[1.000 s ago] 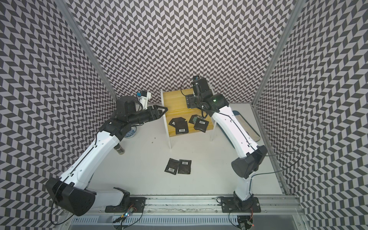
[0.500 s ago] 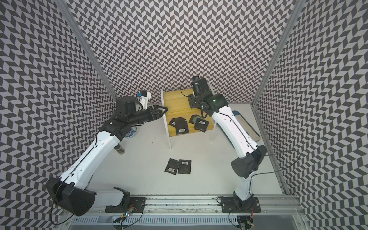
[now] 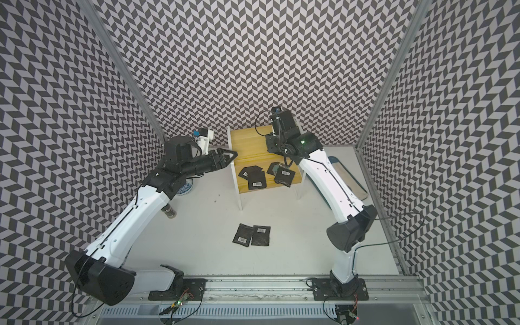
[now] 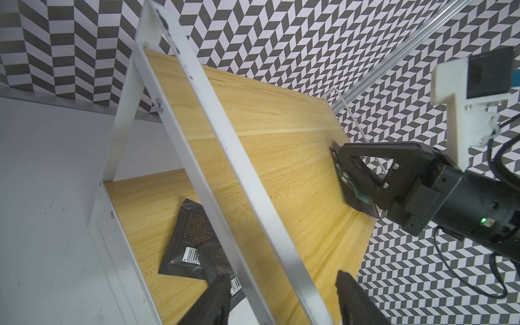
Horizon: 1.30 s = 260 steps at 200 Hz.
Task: Remove the tea bags from the shelf
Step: Pick up the tea bag from the shelf.
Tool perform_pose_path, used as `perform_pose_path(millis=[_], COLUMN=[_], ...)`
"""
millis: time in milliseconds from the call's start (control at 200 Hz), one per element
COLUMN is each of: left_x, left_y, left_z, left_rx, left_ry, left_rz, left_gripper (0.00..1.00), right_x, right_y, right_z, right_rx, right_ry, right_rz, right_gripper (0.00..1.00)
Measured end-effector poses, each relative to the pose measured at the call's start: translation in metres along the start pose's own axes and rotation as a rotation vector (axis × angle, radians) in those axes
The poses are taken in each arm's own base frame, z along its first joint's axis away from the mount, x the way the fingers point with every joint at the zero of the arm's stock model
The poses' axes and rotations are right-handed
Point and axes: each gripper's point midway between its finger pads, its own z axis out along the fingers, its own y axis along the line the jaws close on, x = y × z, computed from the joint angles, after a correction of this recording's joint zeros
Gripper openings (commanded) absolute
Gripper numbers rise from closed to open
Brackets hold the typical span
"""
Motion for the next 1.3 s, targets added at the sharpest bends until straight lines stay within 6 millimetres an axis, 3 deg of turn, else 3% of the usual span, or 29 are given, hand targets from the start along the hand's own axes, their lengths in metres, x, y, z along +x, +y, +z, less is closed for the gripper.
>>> perform_pose_path(millis=[230,466,641,826,926,1052,1302], left_x=[0.000,0.000,0.000,0.001,0.001,0.002,0.001], left_y=[0.000,0.000,0.000,0.000,0.001,0.002,0.000], left_z=[0.000,0.000,0.000,0.000,0.000,0.000,-0.002], left_rx=[0.006,0.008,0.009,0.007,0.006,0.000,0.000], left_ry=[-0.007,-0.010,-0.011,-0.009,-0.009,-0.004,-0.002], left_rz=[0.000,-0.001,-0.004,-0.005,-0.003,0.000,0.004], left_gripper=[0.62,0.63,0.65,0.69,0.72,0.77,0.83], right_x=[-0.006,-0.029,-0.053,-0.072,-0.066,-0.045,0.003], right_y=[-0.009,-0.020,-0.028,-0.026,-0.026,-0.025,-0.011], right_z=[-0.002,-0.018,-0.048,-0.103,-0.134,-0.163,-0.182], right_rx=[0.049,0.105,0.109,0.009,-0.055,-0.129,-0.285], right_ry=[-0.027,-0.119,-0.217,-0.327,-0.364,-0.380,-0.346], right_rz=[-0.015,-0.011,0.017,0.073,0.096,0.106,0.107], right_gripper=[0.08,0.07,0.07,0.07,0.07,0.07,0.07])
